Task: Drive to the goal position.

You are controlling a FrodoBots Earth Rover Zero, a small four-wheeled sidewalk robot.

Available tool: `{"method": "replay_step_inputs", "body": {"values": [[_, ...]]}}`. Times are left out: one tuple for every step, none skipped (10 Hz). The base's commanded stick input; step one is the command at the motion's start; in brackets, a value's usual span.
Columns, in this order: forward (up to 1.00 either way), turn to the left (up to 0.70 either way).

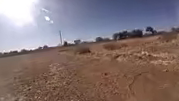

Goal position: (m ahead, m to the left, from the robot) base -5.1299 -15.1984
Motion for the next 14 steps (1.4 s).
{"method": "replay_step_inputs", "body": {"values": [[0.5, 0.0], [0.5, 0.0], [0.5, 0.0], [0.5, 0.0], [0.5, 0.0], [0.5, 0.0], [0.5, 0.0], [0.5, 0.0], [0.5, 0.0], [0.5, 0.0], [0.5, 0.0], [0.5, 0.0], [0.5, 0.0], [0.5, 0.0]]}}
